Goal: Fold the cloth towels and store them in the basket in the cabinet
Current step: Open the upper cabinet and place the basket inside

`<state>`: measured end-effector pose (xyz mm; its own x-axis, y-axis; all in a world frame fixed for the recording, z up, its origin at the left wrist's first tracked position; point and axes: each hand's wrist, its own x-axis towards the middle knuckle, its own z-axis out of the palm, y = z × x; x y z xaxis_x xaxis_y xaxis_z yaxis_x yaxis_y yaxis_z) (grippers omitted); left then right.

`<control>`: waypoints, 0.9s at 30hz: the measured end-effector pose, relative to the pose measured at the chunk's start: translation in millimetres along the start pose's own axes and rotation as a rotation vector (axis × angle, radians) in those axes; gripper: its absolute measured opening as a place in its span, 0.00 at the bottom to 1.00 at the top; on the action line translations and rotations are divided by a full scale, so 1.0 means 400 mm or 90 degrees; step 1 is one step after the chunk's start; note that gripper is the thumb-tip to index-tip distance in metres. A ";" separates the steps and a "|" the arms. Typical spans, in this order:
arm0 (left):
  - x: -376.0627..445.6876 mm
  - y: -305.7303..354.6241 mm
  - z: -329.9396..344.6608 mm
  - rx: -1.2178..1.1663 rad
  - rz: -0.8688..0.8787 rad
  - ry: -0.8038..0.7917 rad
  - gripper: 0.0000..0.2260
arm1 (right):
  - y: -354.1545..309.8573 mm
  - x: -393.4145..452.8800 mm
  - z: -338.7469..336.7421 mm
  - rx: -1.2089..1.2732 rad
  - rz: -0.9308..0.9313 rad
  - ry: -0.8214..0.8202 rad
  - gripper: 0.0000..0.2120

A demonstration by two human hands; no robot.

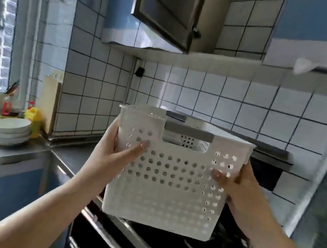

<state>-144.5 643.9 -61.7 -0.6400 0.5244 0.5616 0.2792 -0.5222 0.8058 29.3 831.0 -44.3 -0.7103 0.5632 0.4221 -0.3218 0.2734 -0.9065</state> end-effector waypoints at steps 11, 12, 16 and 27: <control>0.414 0.039 0.026 -0.067 0.070 -0.138 0.33 | -0.166 0.287 0.009 -0.140 -0.223 0.108 0.32; 0.446 0.051 0.027 -0.068 0.078 -0.147 0.34 | -0.186 0.306 0.009 -0.151 -0.240 0.114 0.31; 0.570 0.120 0.038 -0.077 0.127 -0.205 0.30 | -0.270 0.382 0.010 -0.172 -0.288 0.092 0.32; 0.850 0.368 0.080 0.001 0.247 -0.229 0.26 | -0.560 0.605 0.013 -0.232 -0.399 0.087 0.27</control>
<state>-297.9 766.7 254.0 -0.2030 0.4908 0.8473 0.4476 -0.7230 0.5261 -73.9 901.9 260.9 -0.3688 0.3021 0.8790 -0.3966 0.8041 -0.4428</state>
